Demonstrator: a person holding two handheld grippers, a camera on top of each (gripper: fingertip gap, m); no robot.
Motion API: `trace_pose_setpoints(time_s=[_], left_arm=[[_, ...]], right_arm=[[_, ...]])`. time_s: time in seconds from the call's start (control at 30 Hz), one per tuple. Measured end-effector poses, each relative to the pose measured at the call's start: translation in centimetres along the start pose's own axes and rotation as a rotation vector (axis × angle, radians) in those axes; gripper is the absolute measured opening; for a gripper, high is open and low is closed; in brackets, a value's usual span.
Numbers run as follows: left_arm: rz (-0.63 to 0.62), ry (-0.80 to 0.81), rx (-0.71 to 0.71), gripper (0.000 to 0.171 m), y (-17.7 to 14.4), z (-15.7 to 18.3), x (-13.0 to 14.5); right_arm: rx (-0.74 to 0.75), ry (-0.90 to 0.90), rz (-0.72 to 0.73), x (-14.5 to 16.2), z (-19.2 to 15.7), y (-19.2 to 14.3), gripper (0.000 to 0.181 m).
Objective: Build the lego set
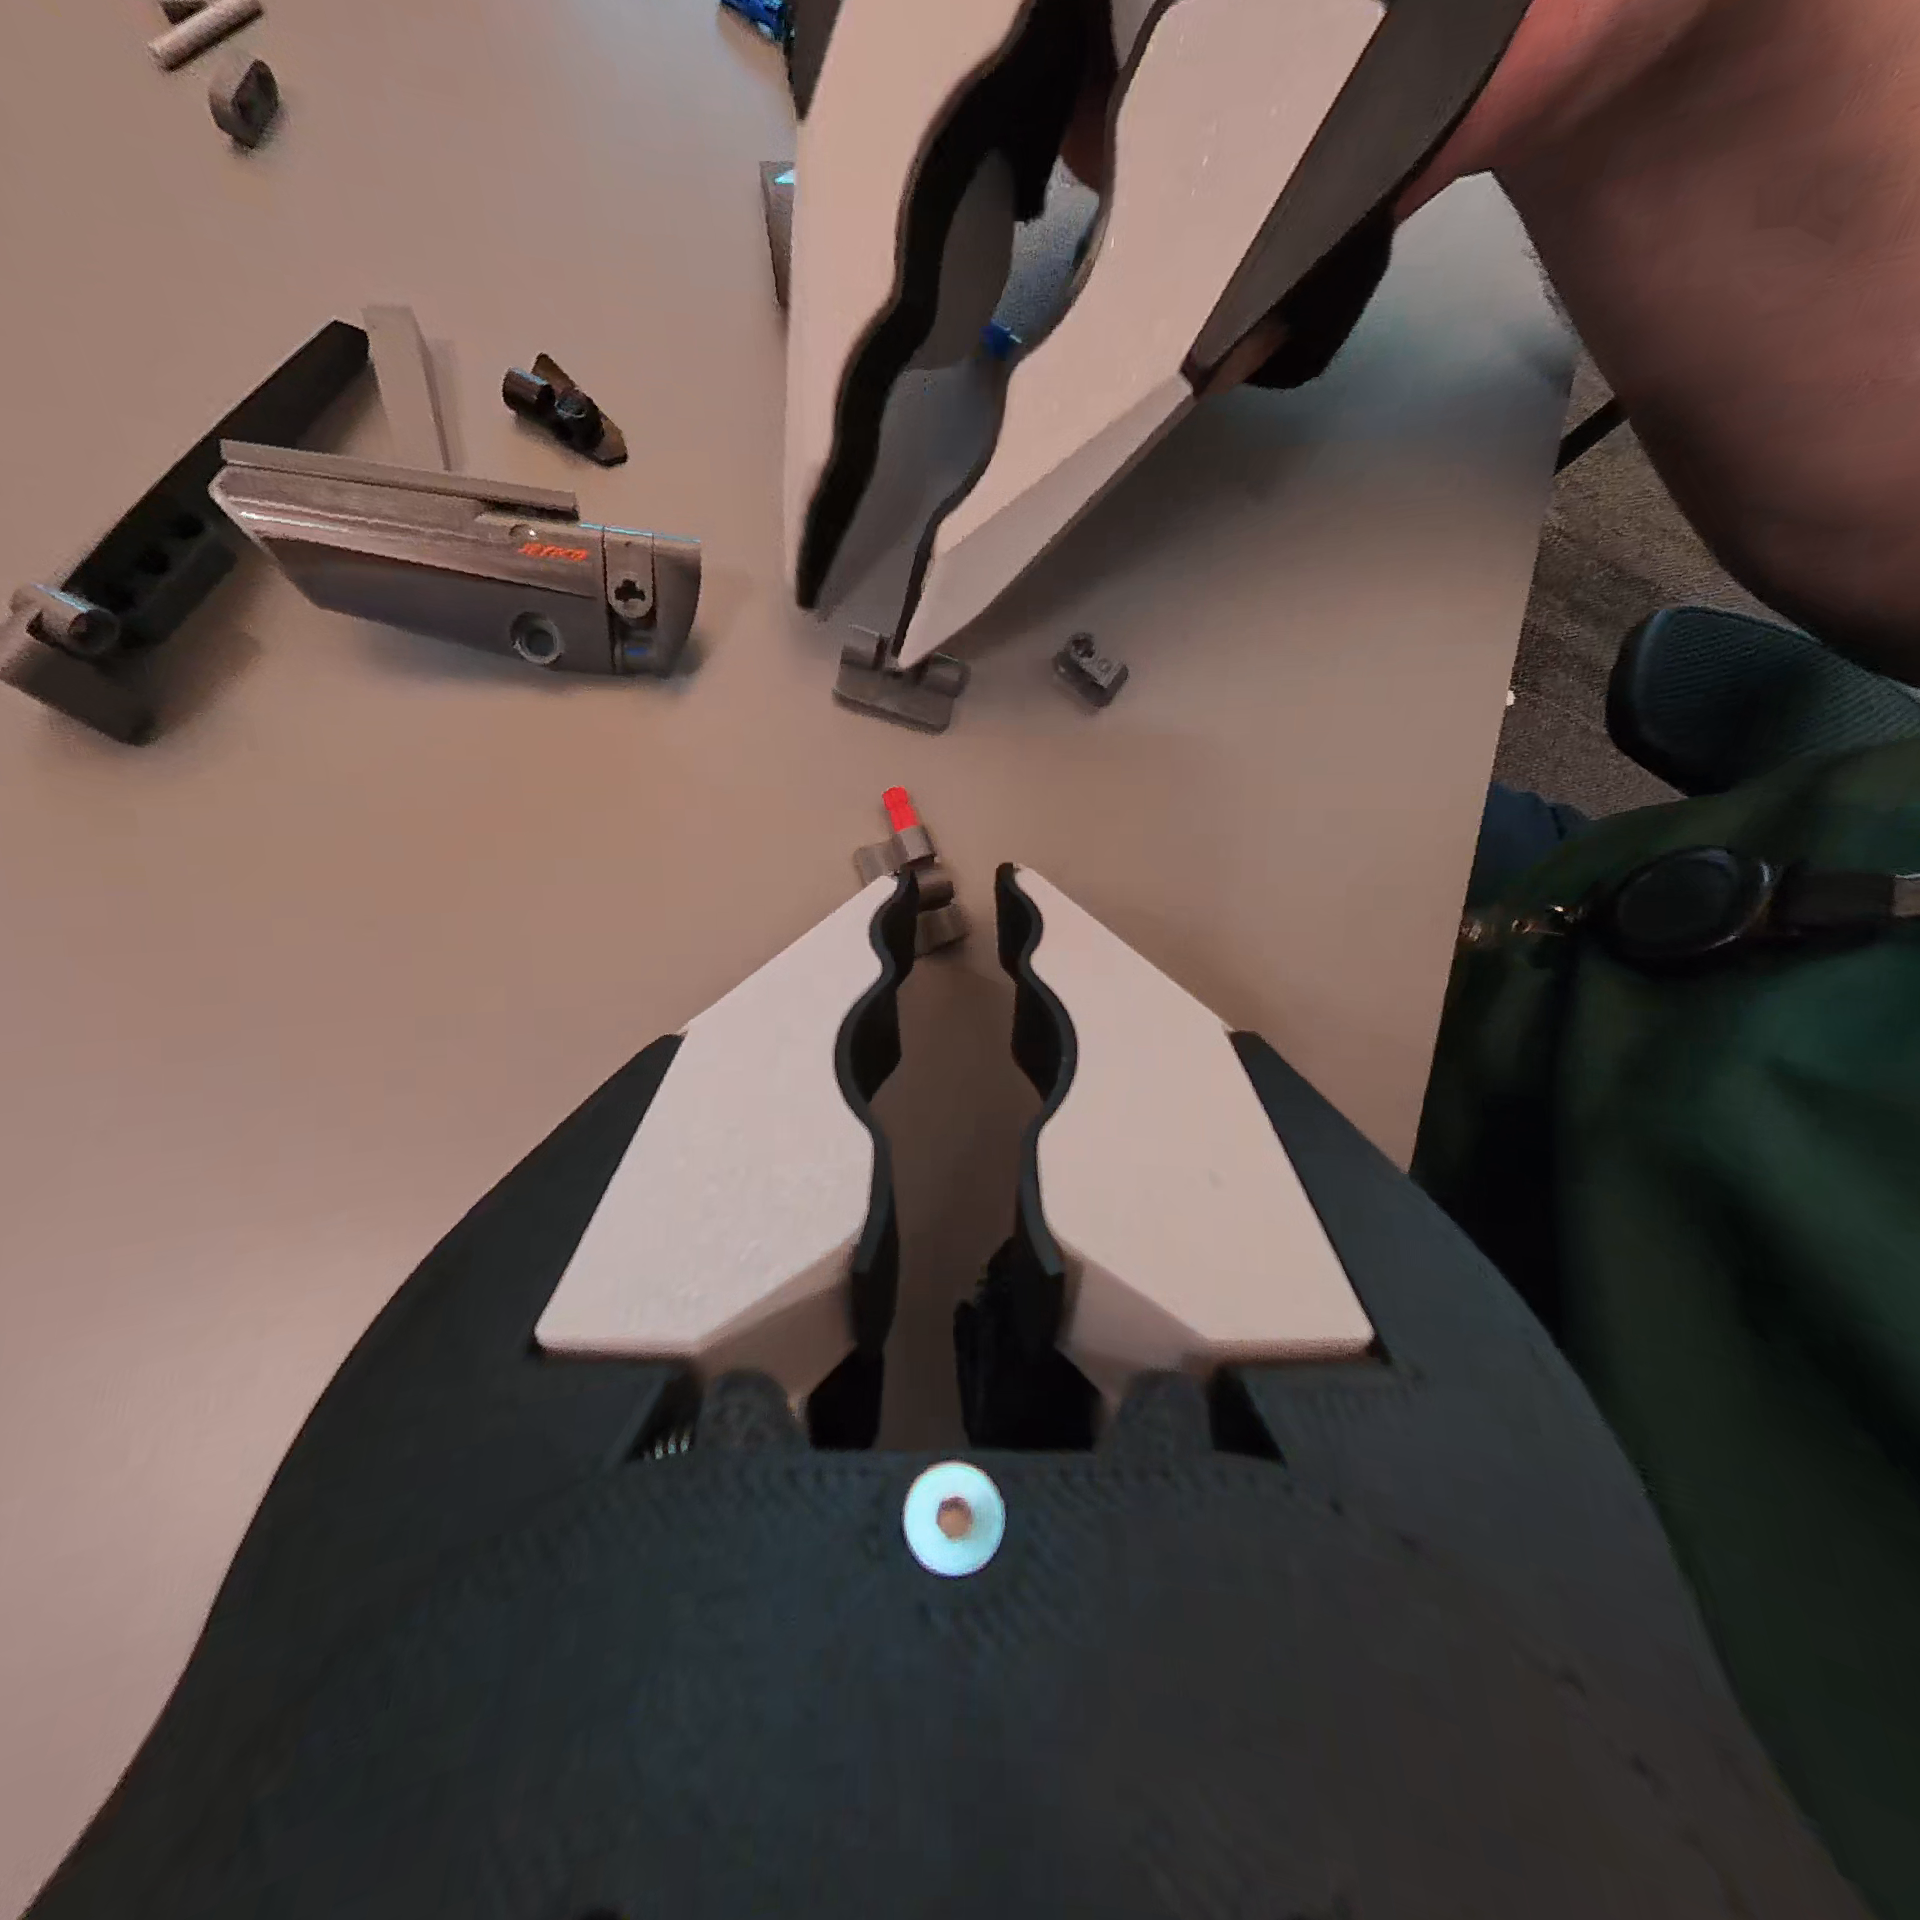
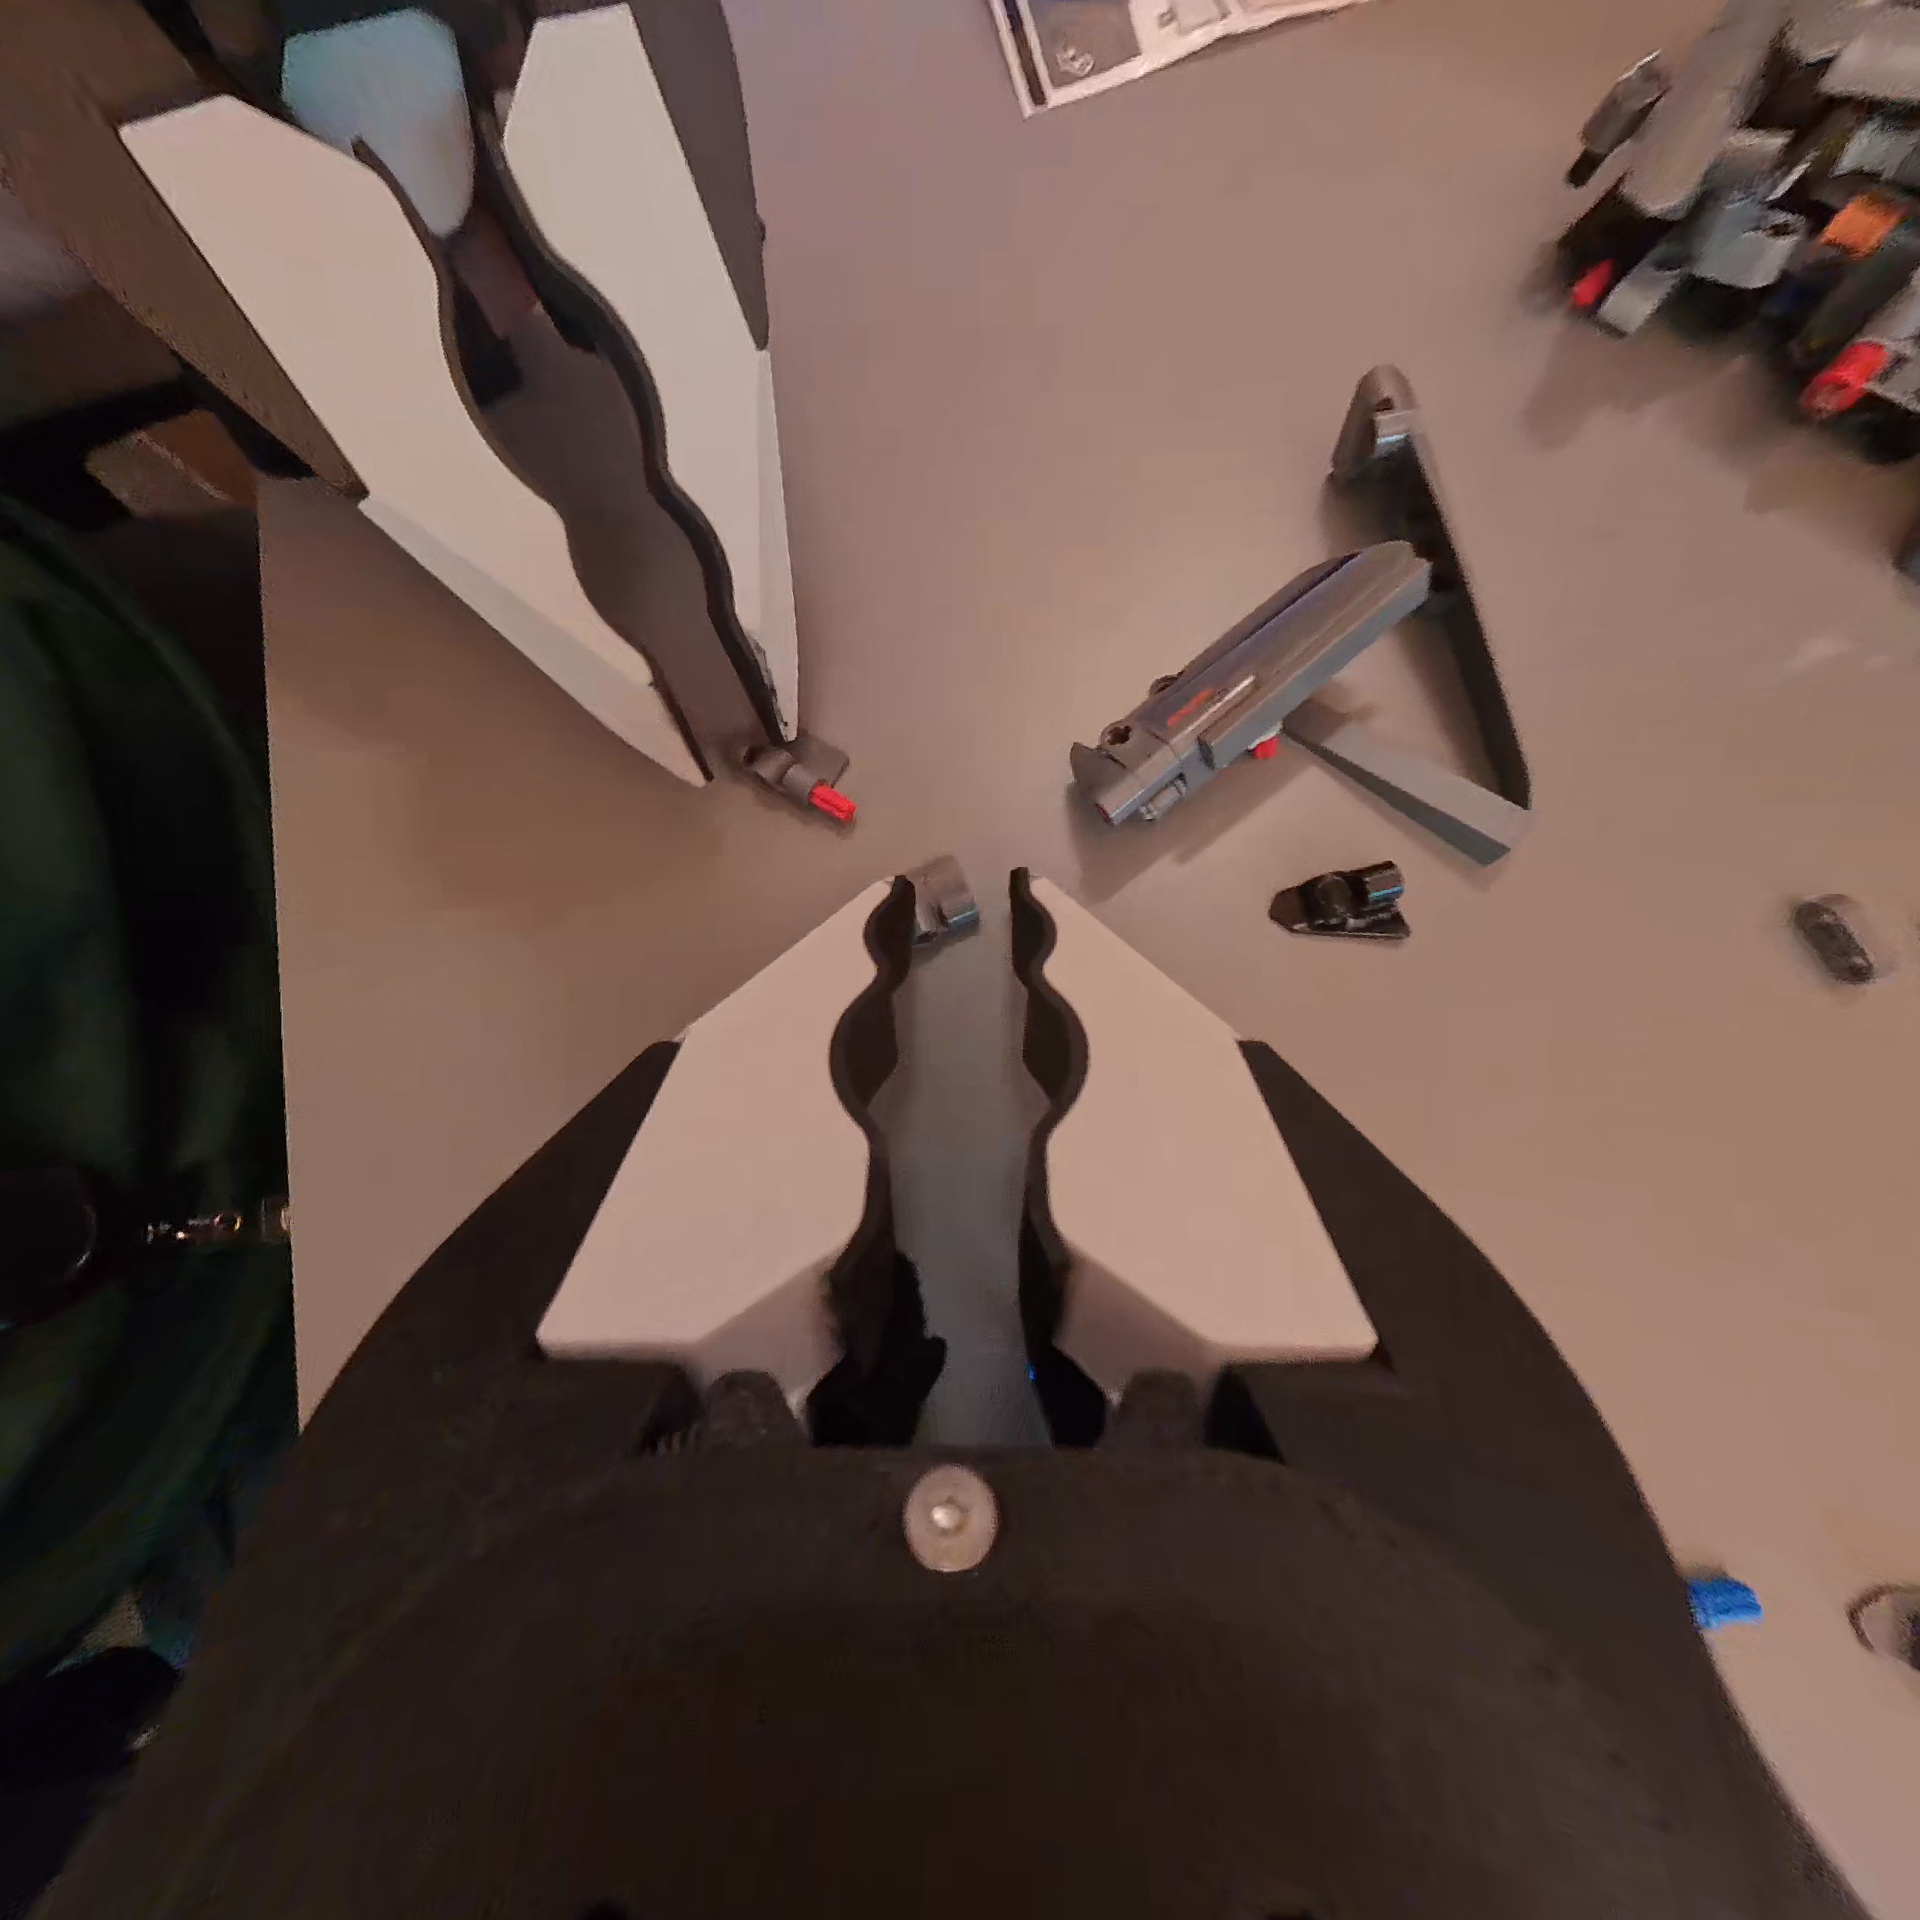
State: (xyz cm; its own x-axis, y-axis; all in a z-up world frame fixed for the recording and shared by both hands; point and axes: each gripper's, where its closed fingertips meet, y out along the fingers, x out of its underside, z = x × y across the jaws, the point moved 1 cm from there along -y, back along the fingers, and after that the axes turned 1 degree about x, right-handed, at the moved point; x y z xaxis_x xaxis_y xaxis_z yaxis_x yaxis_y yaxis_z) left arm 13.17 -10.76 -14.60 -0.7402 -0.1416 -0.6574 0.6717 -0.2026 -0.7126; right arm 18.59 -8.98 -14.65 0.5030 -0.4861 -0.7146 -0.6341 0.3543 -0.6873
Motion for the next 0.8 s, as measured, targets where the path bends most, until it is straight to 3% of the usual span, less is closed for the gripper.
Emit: trace_pose_setpoints(time_s=[0.13,0.33,0.43,0.8], left_arm=[[-0.012,0.009,-0.021,0.011,0.1,-0.2,0.1],[-0.013,0.018,-0.016,0.011,0.3,0.0,0.4],[-0.008,0.028,-0.020,0.012,0.2,0.0,0.2],[-0.013,0.045,-0.012,0.012,0.8,0.4,0.1]], right_arm=[[-0.009,0.005,-0.013,0.2,-0.3,0.2,0.004],[0.060,0.121,-0.009,0.7,-0.4,-0.3,0.004],[0.054,0.124,0.036,0.5,-1.1,-0.9,0.013],[0.081,-0.165,-0.120,1.6,-1.0,-1.3,0.010]])
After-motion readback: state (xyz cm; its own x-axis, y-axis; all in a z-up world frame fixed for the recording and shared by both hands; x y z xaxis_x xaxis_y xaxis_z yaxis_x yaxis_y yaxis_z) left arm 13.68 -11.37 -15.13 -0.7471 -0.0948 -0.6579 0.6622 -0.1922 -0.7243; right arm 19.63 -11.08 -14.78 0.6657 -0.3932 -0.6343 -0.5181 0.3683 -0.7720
